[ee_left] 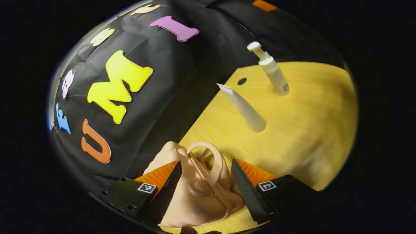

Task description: First open the suitcase, pack the skin care products into it, and then close the suitcase.

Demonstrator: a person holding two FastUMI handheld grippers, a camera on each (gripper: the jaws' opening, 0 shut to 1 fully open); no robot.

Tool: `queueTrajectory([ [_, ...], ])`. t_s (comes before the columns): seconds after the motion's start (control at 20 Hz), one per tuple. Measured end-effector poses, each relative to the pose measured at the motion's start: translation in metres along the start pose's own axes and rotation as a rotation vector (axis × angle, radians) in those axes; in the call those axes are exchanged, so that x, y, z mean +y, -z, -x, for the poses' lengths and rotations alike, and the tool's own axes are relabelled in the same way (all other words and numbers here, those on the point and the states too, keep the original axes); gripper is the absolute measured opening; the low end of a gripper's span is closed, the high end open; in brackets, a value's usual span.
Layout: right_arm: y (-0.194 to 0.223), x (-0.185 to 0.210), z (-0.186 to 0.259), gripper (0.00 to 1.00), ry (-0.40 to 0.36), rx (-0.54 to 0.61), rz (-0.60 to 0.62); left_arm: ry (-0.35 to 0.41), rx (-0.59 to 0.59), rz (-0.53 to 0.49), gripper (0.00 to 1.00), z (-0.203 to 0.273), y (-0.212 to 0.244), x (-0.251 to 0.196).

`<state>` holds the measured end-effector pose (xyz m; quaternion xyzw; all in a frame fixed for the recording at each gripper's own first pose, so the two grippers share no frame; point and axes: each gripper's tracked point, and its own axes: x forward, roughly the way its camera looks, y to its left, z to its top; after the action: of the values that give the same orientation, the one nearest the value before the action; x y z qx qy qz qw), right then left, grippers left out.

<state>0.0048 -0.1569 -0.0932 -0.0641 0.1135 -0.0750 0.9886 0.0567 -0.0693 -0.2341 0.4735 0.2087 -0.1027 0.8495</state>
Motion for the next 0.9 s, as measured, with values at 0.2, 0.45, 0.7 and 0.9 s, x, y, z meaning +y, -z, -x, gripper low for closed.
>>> queueTrajectory([
  [0.2, 0.015, -0.013, -0.004, 0.80, 0.008, 0.031, -0.005, -0.029, 0.053, -0.043, 0.94, -0.016, 0.009, -0.004],
  [0.45, 0.027, -0.028, -0.010, 0.78, 0.027, 0.053, -0.003, -0.009, 0.132, -0.047, 0.65, -0.035, 0.021, -0.007],
  [0.7, 0.035, -0.035, -0.015, 0.80, 0.025, 0.062, 0.010, 0.003, 0.200, -0.068, 0.39, -0.045, 0.029, -0.014],
  [0.9, 0.035, -0.037, -0.015, 0.80, 0.018, 0.057, -0.027, -0.024, 0.188, -0.055, 0.21, -0.037, 0.020, -0.006],
])
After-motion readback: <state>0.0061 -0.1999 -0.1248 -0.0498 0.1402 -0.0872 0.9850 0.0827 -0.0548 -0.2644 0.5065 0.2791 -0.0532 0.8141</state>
